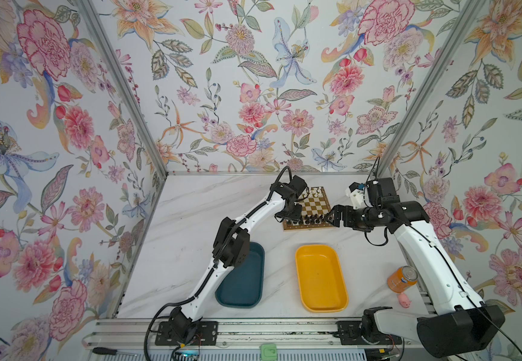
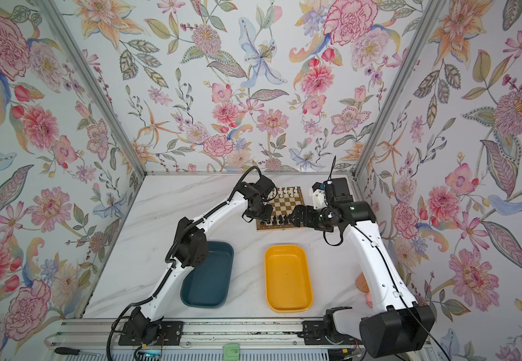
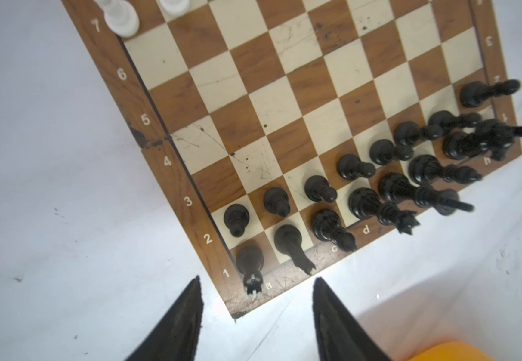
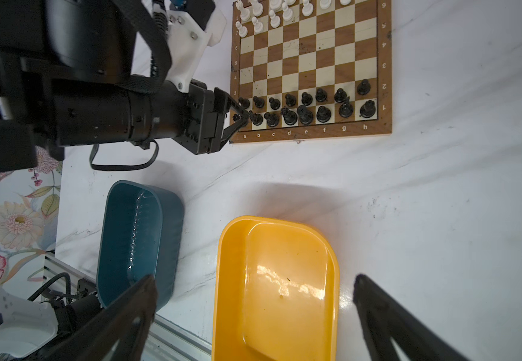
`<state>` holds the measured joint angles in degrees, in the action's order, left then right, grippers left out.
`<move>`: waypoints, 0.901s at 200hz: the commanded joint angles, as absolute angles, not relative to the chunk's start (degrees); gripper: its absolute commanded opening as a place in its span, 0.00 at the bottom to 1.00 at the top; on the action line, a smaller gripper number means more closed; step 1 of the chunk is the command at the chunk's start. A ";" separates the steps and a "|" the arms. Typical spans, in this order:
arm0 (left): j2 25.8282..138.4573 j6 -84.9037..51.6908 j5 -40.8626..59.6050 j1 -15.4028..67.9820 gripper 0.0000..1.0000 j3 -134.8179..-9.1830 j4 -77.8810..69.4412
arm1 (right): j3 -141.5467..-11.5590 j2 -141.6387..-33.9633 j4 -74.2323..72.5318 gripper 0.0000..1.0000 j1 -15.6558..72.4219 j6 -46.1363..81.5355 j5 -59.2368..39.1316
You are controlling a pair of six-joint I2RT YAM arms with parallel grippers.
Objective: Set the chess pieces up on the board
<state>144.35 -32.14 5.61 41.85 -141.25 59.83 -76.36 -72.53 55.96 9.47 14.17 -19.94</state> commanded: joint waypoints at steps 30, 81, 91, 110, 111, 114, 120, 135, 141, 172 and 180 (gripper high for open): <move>126.58 -24.94 -3.02 37.33 0.94 -143.58 58.20 | -78.26 -71.73 56.73 0.99 6.76 13.20 -12.67; 95.67 -18.55 -11.56 30.53 0.98 -101.40 33.56 | -71.06 -63.99 47.40 0.99 2.72 13.04 -3.79; 87.05 -20.11 -11.39 27.24 0.99 -88.91 24.34 | -68.52 -61.03 44.58 0.99 2.28 12.83 -0.95; 71.52 -21.46 -13.56 21.81 0.99 -66.31 6.14 | -63.76 -56.51 39.96 0.99 0.85 12.00 3.50; 70.78 -21.45 -13.81 21.58 0.99 -65.19 5.31 | -63.39 -56.25 39.53 0.99 0.82 11.89 3.82; 68.67 -21.36 -14.66 20.99 0.99 -62.05 2.88 | -62.33 -55.73 38.38 0.99 0.64 11.48 4.38; 64.84 -21.20 -17.05 19.91 0.99 -56.29 -1.27 | -59.84 -54.26 35.80 0.99 0.48 10.47 4.96; 57.96 -18.61 -21.06 18.27 0.99 -44.74 -10.57 | -52.65 -50.50 28.17 0.99 0.36 7.53 5.78; 56.33 -17.10 -23.07 18.24 1.00 -41.41 -13.69 | -50.01 -49.37 25.89 0.99 0.31 7.16 5.97; 54.84 -10.22 -27.51 17.95 0.99 -27.78 -31.60 | -37.02 -46.87 10.21 0.99 0.27 6.02 6.90; 55.62 -9.96 -27.60 17.57 0.99 -25.69 -35.01 | -34.18 -46.58 7.03 0.99 0.47 5.75 7.56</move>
<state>55.18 -15.51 -22.85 18.35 -31.77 -13.72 -41.41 -47.64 22.20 0.45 8.08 4.40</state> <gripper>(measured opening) 0.993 0.989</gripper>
